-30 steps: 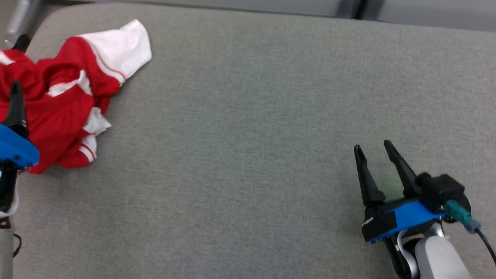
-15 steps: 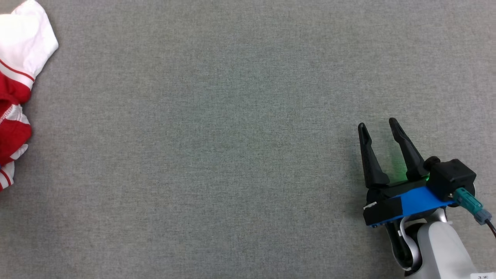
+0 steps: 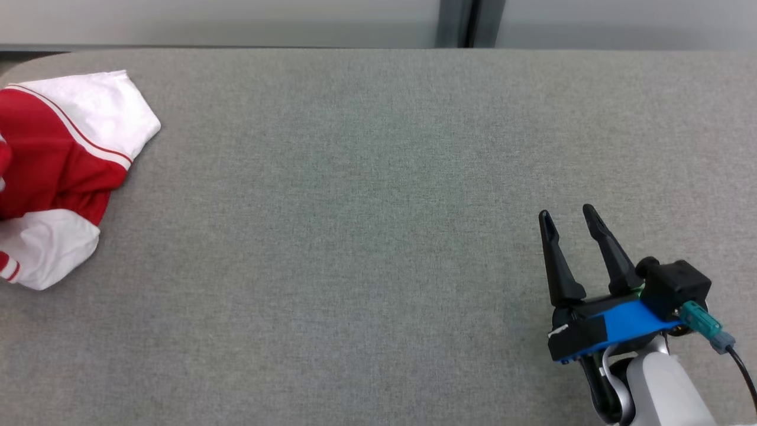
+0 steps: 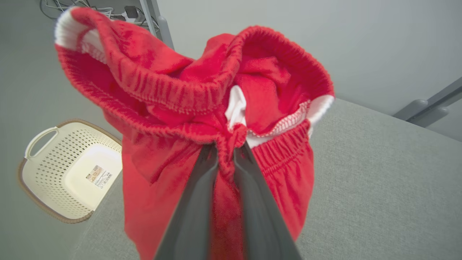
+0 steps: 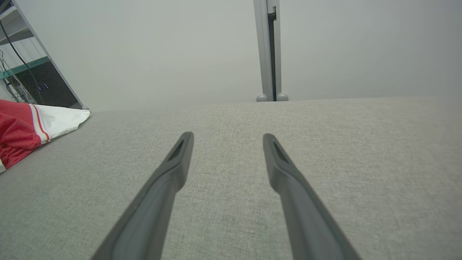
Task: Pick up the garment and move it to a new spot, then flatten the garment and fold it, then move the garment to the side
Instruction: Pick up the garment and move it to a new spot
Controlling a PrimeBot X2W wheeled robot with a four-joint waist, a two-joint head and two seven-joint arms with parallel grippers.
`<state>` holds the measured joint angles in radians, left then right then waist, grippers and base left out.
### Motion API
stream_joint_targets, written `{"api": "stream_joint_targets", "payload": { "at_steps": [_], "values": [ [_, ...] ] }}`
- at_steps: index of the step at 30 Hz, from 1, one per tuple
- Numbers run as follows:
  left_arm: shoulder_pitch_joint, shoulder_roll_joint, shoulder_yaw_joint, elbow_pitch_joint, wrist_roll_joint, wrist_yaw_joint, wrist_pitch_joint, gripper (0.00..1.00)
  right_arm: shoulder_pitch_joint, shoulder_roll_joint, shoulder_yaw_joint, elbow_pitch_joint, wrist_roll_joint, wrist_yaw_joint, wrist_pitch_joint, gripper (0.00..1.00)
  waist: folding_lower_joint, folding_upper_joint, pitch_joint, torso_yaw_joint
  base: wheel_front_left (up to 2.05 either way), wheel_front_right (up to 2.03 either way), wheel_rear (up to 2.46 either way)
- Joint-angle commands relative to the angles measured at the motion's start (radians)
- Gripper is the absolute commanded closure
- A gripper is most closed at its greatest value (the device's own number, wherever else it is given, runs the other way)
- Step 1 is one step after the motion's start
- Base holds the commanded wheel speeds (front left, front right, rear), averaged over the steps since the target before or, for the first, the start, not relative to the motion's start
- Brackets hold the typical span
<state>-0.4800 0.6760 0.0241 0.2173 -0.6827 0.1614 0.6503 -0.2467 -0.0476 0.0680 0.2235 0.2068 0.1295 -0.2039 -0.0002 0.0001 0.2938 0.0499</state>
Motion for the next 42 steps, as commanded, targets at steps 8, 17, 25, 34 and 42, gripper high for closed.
{"api": "stream_joint_targets", "payload": {
  "at_steps": [8,17,25,34,42],
  "values": [
    [-0.166,-0.015,-0.061,-0.109,0.001,-0.07,-0.014,1.0,0.054,-0.005,0.002,0.055,0.034,0.002,-0.018,0.0,0.0002,-0.0001,-0.166,-0.034,0.0,0.0,0.0],
    [-0.297,-0.108,-0.175,-0.256,-0.013,-0.102,0.03,1.0,0.09,-0.005,0.007,0.06,0.042,0.002,-0.015,0.0,0.0002,-0.0001,-0.234,-0.139,0.0,0.0,0.0],
    [-0.361,-0.22,-0.269,-0.298,-0.052,-0.132,0.042,1.0,0.098,-0.005,0.016,0.042,0.053,0.002,-0.006,0.0,0.0002,-0.0001,-0.226,-0.256,0.0,0.0,0.0],
    [-0.272,-0.313,-0.4,-0.211,-0.038,-0.157,0.026,1.0,0.082,-0.004,0.022,0.036,0.071,0.002,-0.016,0.0,0.0002,-0.0001,-0.178,-0.34,0.0,0.0,0.0],
    [-0.1,-0.392,-0.516,0.015,0.032,-0.16,-0.111,0.54,0.065,-0.005,0.021,0.051,0.085,0.002,-0.027,0.0,0.0002,-0.0001,-0.143,-0.354,0.0,0.0,0.0]
  ]
}}
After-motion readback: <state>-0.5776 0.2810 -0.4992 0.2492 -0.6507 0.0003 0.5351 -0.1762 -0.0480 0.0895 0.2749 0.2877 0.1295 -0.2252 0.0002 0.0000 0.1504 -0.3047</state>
